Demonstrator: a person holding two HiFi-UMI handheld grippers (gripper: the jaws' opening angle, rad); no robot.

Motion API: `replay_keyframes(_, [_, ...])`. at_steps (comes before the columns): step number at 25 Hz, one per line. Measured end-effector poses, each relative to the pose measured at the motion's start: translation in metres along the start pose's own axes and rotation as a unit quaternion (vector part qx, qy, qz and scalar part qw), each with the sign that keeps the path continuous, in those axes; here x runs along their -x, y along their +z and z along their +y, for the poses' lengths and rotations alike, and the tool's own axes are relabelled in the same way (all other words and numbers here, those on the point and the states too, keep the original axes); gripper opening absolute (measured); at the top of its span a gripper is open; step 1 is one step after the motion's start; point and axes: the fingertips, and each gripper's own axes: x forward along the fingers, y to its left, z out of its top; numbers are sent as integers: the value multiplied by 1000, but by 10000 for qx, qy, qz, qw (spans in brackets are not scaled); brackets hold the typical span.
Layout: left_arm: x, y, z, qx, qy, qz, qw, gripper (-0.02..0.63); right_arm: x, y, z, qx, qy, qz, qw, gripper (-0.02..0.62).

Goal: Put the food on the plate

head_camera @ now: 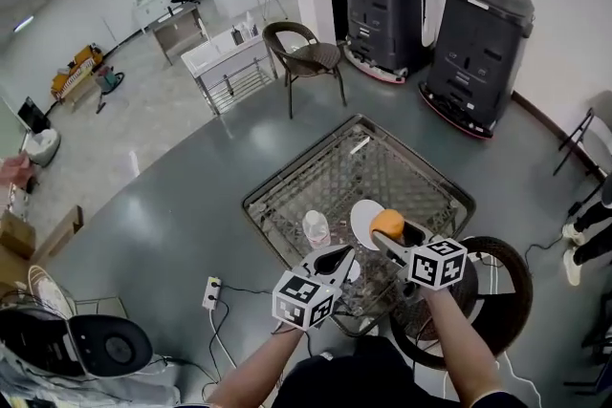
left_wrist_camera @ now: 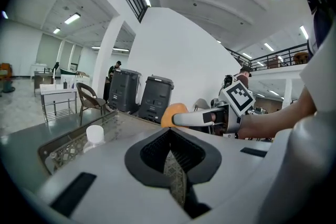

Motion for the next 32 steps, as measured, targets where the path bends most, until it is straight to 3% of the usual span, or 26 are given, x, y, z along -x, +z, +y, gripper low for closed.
replay_keyframes(6, [-21, -16, 19, 124, 206, 186, 9995, 9, -46, -38, -43, -12, -92, 774, 9970, 305])
replay_keyframes(13, [-31, -40, 27, 524, 419, 549, 9962, 9, -89, -101, -87, -105, -161, 1893, 9817, 305])
replay_keyframes(18, [-43, -51, 28, 714, 494, 677, 9939, 9, -108, -116, -110, -53, -410, 2210, 9744, 305])
replay_keyframes(32, [-28, -61, 30, 909, 795, 712, 9901, 9, -134, -143, -117, -43, -372, 2845, 9580, 305])
